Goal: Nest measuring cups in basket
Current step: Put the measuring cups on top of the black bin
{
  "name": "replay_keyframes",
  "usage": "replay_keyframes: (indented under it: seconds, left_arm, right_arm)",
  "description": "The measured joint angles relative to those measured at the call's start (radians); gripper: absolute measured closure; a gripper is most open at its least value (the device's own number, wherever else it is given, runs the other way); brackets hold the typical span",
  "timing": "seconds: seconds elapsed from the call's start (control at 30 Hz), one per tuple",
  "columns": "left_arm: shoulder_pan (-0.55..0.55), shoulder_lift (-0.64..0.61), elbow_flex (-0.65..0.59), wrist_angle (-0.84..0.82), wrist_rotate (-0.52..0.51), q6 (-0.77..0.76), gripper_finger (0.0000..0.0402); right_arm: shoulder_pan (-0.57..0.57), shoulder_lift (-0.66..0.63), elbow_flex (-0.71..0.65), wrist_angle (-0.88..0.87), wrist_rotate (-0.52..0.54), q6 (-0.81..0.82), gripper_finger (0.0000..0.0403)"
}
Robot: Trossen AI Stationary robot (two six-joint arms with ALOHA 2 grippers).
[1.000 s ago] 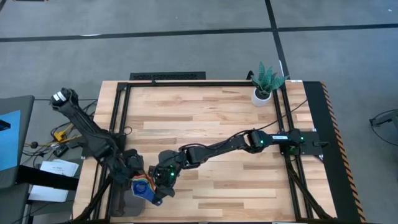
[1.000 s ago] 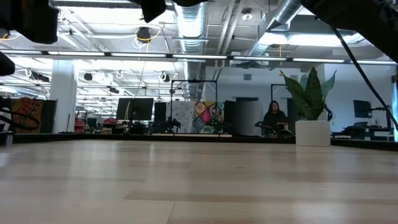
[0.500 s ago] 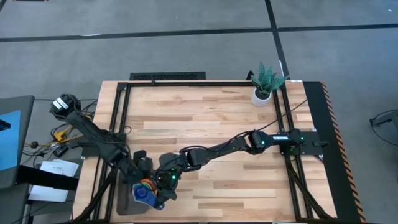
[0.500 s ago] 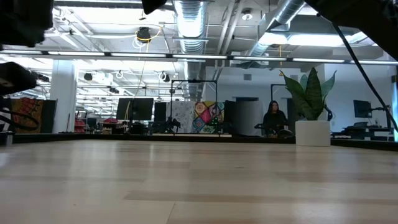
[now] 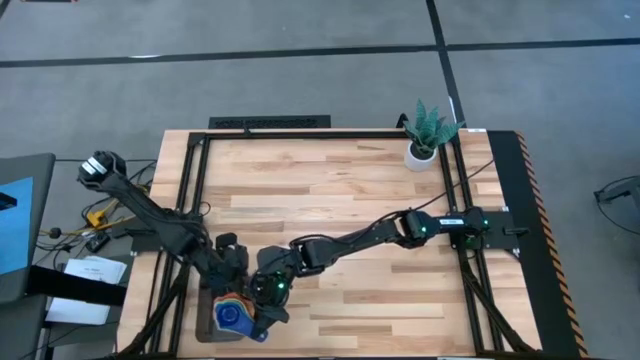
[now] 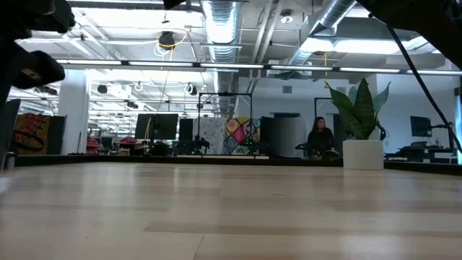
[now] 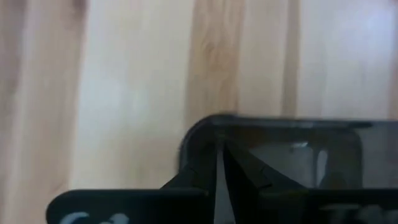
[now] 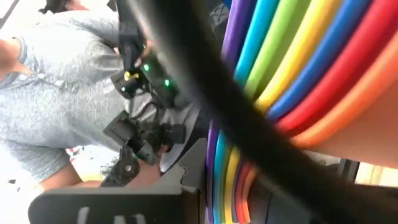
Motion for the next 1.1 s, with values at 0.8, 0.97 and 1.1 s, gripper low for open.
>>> replay_keyframes:
  seconds: [0.8, 0.97, 1.1]
  left_arm:
    - [0.077, -0.25, 0.089, -0.344, -0.287, -0.157, 0.0384]
    - [0.108, -0.327, 0.165, -0.444, -0.379, -0.158, 0.0384]
    - [0.125, -0.369, 0.207, -0.44, -0.421, -0.12, 0.0384]
  right_arm:
    - [-0.088, 0.022, -0.008, -0.219, 0.178, -0.146, 0.032]
    - [-0.091, 0.021, -0.005, -0.263, 0.173, -0.173, 0.032]
    - [-0.089, 0.019, -0.005, -0.243, 0.16, -0.177, 0.032]
